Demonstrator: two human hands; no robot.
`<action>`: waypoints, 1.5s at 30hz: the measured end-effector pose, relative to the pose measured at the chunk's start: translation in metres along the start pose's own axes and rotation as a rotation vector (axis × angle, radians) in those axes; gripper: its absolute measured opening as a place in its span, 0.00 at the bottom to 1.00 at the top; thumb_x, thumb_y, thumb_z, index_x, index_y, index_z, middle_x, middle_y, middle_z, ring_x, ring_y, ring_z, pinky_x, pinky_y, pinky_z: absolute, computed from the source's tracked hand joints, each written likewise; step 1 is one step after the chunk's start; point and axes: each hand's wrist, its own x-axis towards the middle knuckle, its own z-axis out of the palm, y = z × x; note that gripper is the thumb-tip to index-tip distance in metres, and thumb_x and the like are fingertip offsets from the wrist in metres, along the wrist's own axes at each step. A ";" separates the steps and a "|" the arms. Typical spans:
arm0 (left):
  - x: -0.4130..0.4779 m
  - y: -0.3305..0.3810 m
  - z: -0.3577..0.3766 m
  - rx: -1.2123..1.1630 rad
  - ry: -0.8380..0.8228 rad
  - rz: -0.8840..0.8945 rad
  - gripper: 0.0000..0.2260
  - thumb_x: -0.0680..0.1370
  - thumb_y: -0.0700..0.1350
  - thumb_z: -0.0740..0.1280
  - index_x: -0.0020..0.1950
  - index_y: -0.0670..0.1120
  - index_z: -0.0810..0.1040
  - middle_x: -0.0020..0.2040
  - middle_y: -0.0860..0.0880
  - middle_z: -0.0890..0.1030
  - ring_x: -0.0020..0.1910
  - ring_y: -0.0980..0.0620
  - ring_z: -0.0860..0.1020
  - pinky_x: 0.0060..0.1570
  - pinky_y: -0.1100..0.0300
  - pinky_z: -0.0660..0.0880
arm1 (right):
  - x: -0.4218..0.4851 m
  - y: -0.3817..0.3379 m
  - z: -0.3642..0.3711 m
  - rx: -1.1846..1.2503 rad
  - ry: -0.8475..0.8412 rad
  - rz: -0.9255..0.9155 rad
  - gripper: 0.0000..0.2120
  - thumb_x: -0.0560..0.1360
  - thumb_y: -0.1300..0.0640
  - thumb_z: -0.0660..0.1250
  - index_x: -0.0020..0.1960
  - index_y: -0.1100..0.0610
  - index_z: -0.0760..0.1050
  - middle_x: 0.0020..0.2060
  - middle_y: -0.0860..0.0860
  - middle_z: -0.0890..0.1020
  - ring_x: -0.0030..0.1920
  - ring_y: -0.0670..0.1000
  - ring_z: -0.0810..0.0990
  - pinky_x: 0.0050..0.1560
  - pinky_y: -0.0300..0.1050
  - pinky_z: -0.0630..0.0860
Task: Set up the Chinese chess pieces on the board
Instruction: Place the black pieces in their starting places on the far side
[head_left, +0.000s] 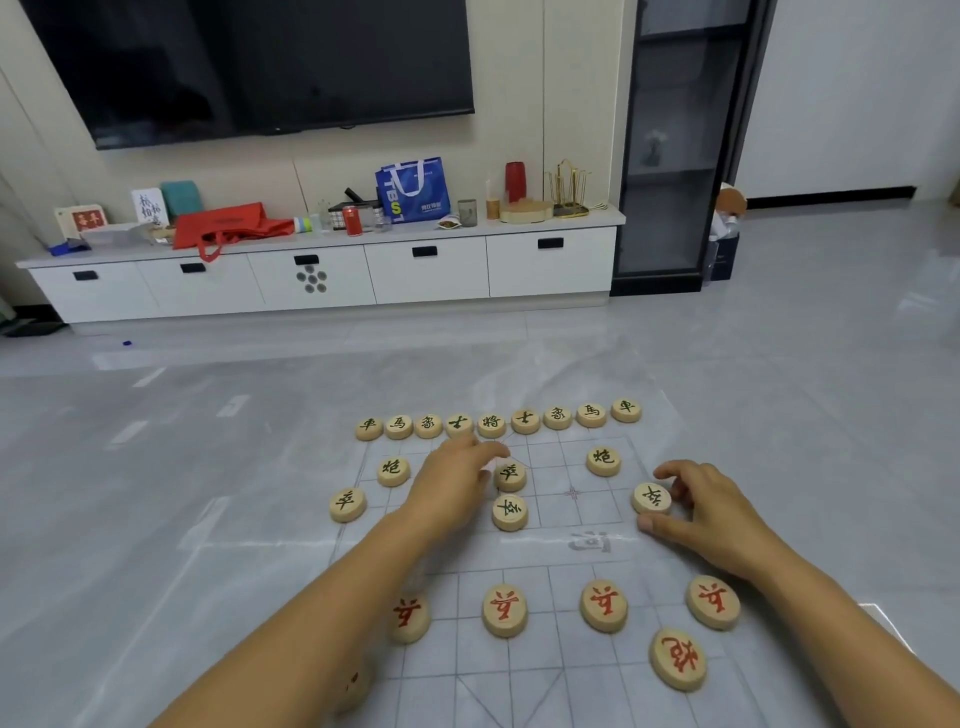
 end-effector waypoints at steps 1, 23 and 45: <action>0.007 -0.002 0.000 0.044 -0.074 0.060 0.19 0.77 0.36 0.59 0.66 0.50 0.72 0.63 0.47 0.72 0.62 0.47 0.69 0.59 0.55 0.68 | 0.000 0.000 0.000 -0.006 -0.003 -0.008 0.24 0.68 0.45 0.71 0.61 0.49 0.68 0.49 0.49 0.71 0.52 0.50 0.71 0.55 0.45 0.71; 0.012 -0.014 -0.009 0.157 -0.332 0.081 0.17 0.77 0.40 0.63 0.63 0.57 0.73 0.61 0.51 0.73 0.56 0.49 0.73 0.55 0.57 0.63 | 0.000 0.002 -0.002 0.090 -0.030 0.010 0.23 0.68 0.49 0.72 0.61 0.50 0.69 0.47 0.48 0.71 0.50 0.50 0.71 0.52 0.43 0.70; -0.033 0.002 -0.017 0.104 -0.267 0.166 0.17 0.75 0.45 0.66 0.64 0.52 0.73 0.46 0.54 0.71 0.42 0.55 0.69 0.40 0.65 0.66 | 0.002 -0.002 0.001 0.174 0.046 0.089 0.22 0.67 0.49 0.73 0.54 0.50 0.65 0.52 0.49 0.68 0.49 0.49 0.72 0.48 0.42 0.69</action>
